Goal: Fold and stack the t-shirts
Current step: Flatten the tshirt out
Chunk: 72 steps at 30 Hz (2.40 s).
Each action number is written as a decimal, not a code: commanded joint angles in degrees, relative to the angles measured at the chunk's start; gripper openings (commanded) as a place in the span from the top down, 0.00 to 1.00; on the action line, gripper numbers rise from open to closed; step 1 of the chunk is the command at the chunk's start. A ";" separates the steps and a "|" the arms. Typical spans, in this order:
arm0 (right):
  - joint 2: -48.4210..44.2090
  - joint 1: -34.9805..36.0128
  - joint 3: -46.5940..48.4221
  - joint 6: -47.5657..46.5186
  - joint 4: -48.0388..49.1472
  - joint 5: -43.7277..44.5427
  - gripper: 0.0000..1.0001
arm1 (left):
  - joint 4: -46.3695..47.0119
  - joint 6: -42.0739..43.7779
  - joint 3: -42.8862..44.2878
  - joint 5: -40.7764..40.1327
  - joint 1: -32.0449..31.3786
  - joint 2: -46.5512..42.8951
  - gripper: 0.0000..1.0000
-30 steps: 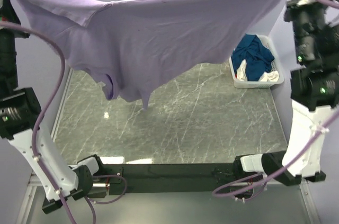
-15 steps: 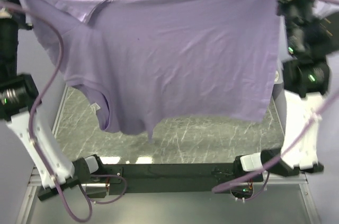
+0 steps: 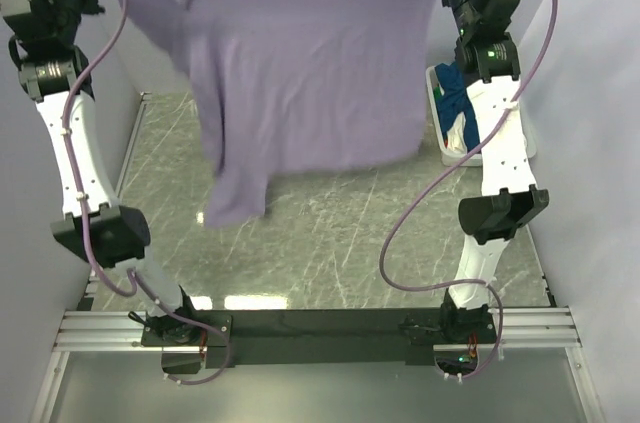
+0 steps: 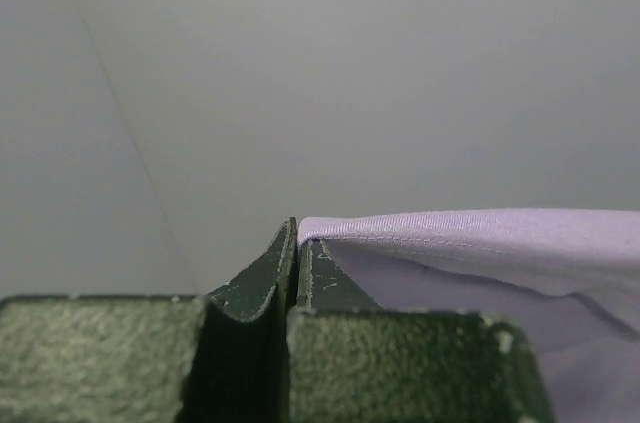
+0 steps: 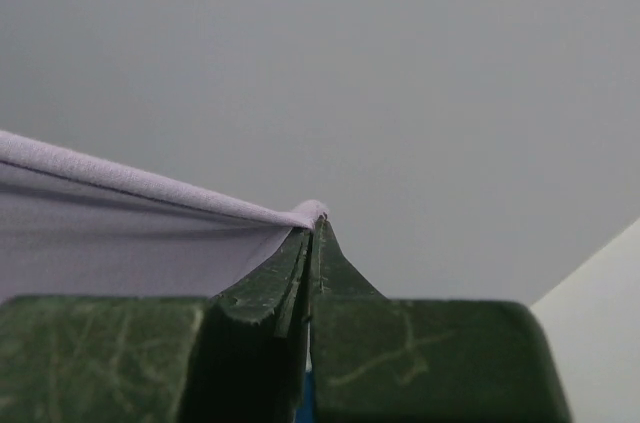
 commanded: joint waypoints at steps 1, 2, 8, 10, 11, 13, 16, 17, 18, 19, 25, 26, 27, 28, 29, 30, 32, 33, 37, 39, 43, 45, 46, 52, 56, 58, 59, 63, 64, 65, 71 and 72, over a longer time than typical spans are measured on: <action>-3.77 -0.72 5.22 0.90 16.94 6.81 1.00 | 13.67 -0.90 11.55 -9.15 1.17 -0.50 0.99; -4.21 -0.72 4.52 0.99 20.53 7.08 1.00 | 15.43 -0.73 12.08 -10.98 1.17 -0.23 0.99; -2.99 -0.63 0.39 -1.38 22.33 3.84 1.00 | 22.03 1.64 2.81 -8.20 1.08 -2.50 0.99; -4.12 -0.72 -7.94 -2.52 23.37 0.50 1.00 | 24.05 5.59 -10.01 -4.07 1.08 -5.83 0.99; -4.56 -0.72 -11.28 -3.05 24.25 -1.77 1.00 | 25.98 6.82 -14.76 -3.01 0.99 -6.98 0.99; -5.09 -0.54 -20.16 -4.81 25.13 -4.77 1.00 | 26.52 10.86 -26.90 -0.20 0.82 -9.01 0.99; -5.18 -0.37 -31.41 -6.83 25.83 -7.06 1.00 | 29.42 14.99 -42.10 1.48 0.90 -10.68 1.00; -5.62 -0.37 -34.40 -7.53 26.88 -7.16 1.00 | 30.38 16.13 -45.27 1.91 0.90 -10.86 1.00; -5.71 -0.19 -38.95 -8.41 26.98 -7.16 1.00 | 30.39 17.10 -50.44 2.18 0.90 -10.86 1.00; -5.88 -0.10 -40.56 -9.02 26.20 -7.59 1.00 | 29.78 19.29 -52.40 2.71 0.82 -10.69 1.00; -7.03 -0.19 -47.87 -10.96 19.26 -8.74 1.00 | 21.36 25.28 -57.61 5.43 2.40 -8.50 1.00; -7.12 -0.19 -48.05 -11.31 17.42 -8.74 1.00 | 18.99 25.90 -56.83 6.48 2.66 -8.05 1.00; -7.12 -0.28 -48.22 -11.40 16.62 -8.65 1.00 | 17.22 26.25 -55.08 6.92 3.18 -7.53 1.00; -7.29 -0.28 -48.14 -11.49 15.83 -8.56 1.00 | 13.73 26.60 -54.02 7.97 3.54 -6.91 1.00; -7.47 -0.28 -47.88 -11.84 13.47 -8.56 1.00 | 11.69 27.04 -52.96 10.07 3.89 -6.65 1.00; -7.56 -0.37 -47.09 -12.19 12.05 -8.74 1.00 | 10.19 28.35 -50.69 10.88 4.59 -6.47 1.00; -8.69 -0.37 -46.30 -12.81 8.37 -8.83 1.00 | 4.22 29.24 -48.39 11.76 5.21 -6.55 1.00; -9.22 -0.37 -45.86 -13.42 7.22 -9.00 1.00 | 2.20 30.55 -46.29 12.63 5.99 -7.16 1.00; -13.00 -0.80 -45.41 -16.14 0.10 -10.57 1.00 | -7.47 37.66 -42.85 13.87 7.67 -9.97 1.00; -16.42 -1.51 -47.51 -18.25 -4.03 -11.90 1.00 | -16.07 45.88 -42.75 14.31 8.63 -11.56 1.00; -25.80 -1.60 -57.94 -24.74 -9.91 -13.75 1.00 | -31.02 59.27 -46.96 16.59 10.74 -17.43 1.00; -29.33 -1.51 -62.59 -27.11 -10.64 -13.49 1.00 | -37.95 66.64 -50.90 16.95 12.49 -21.03 1.00; -31.09 -1.68 -65.08 -27.83 -10.29 -13.05 1.00 | -39.03 67.73 -52.58 17.04 13.12 -22.45 1.00; -38.14 -0.90 -79.67 -36.00 -15.29 -11.29 1.00 | -46.24 83.89 -68.40 11.86 11.55 -30.72 0.99; -40.07 -0.72 -90.12 -42.23 -13.72 -8.04 1.00 | -48.17 89.52 -78.68 6.67 8.73 -33.71 0.91; -40.43 -0.63 -92.16 -43.83 -13.80 -6.55 1.00 | -49.41 91.38 -79.75 6.66 7.94 -34.94 0.81; -40.25 -0.54 -92.87 -44.88 -15.02 -6.02 1.00 | -50.55 91.47 -79.41 6.93 8.02 -34.86 0.67; -36.74 -0.28 -88.58 -44.72 -24.06 -5.66 0.36 | -52.13 85.61 -73.53 8.07 8.46 -28.04 0.36; -35.34 -0.63 -87.18 -44.02 -25.65 -6.79 0.23 | -52.31 83.67 -71.52 9.72 8.81 -25.82 0.27; -34.63 -0.89 -84.12 -42.71 -28.62 -7.68 0.22 | -52.23 78.08 -67.23 10.96 9.25 -23.54 0.17; -25.07 -2.22 -69.54 -29.53 -33.74 -15.41 0.27 | -37.23 47.69 -58.75 15.29 6.63 -9.30 0.33; -22.96 -2.13 -67.49 -27.42 -34.36 -15.77 0.33 | -34.67 44.22 -58.66 14.15 5.75 -8.15 0.36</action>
